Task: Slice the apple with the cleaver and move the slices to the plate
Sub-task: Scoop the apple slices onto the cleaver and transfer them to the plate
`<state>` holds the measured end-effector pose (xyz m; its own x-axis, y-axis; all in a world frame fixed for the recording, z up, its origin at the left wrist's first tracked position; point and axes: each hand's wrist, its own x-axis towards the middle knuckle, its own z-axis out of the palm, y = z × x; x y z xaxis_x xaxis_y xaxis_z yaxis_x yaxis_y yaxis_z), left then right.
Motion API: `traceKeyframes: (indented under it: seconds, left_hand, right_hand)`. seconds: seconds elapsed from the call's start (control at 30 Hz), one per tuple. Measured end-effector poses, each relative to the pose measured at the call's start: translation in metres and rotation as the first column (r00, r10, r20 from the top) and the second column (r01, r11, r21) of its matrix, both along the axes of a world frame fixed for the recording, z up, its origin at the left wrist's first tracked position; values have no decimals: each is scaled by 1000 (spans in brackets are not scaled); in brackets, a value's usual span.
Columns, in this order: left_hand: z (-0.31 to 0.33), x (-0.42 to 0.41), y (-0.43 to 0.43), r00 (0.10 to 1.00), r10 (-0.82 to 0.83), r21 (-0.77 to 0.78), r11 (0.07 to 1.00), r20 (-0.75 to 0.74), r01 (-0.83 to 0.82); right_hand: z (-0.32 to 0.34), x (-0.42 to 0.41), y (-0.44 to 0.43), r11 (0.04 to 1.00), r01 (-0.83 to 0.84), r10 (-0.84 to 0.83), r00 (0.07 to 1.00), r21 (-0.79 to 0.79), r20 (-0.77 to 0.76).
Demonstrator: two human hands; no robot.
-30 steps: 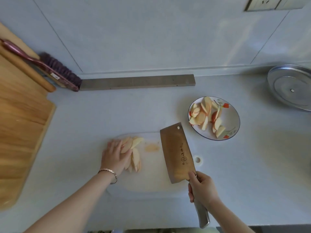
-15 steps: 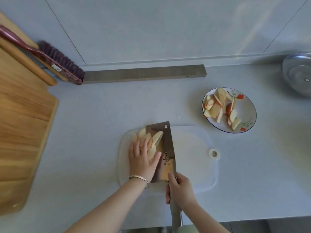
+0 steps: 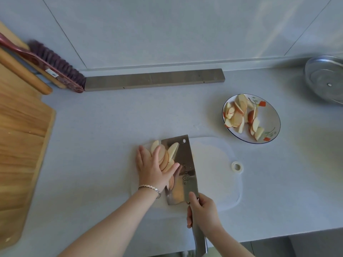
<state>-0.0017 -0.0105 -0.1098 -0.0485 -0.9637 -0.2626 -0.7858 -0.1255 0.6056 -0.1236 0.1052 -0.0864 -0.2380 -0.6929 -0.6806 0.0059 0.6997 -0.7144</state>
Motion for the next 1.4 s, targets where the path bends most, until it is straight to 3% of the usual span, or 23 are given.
traceKeyframes:
  seconds: [0.17, 0.47, 0.67, 0.87, 1.07, 1.13, 1.4]
  left_hand:
    - [-2, -9, 4, 980, -198, -64, 978, -3, 197]
    - [0, -18, 16, 971, -209, -110, 974, -114, 196]
    - [14, -47, 21, 945, -305, -161, 945, -120, 285]
    - [46, -128, 0, 916, -392, -269, 894, -80, 359]
    - [57, -220, -34, 894, -447, -253, 866, -7, 431]
    - [55, -248, -47, 891, -453, -172, 876, 33, 451]
    - [47, -298, -90, 772, -505, -25, 831, 387, 556]
  right_hand:
    - [2, 7, -3, 1000, 3, -3, 1000, 8, -15]
    - [2, 6, -1, 998, 61, -62, 995, 22, 76]
    - [13, -16, 7, 990, 142, -142, 984, 5, 109]
    - [44, -89, -5, 978, 191, -189, 982, -80, 28]
    - [69, -179, -35, 979, 168, -184, 972, -116, -144]
    - [70, -207, -48, 979, 174, -190, 968, -101, -165]
    - [70, -278, -74, 982, 177, -189, 952, -70, -240]
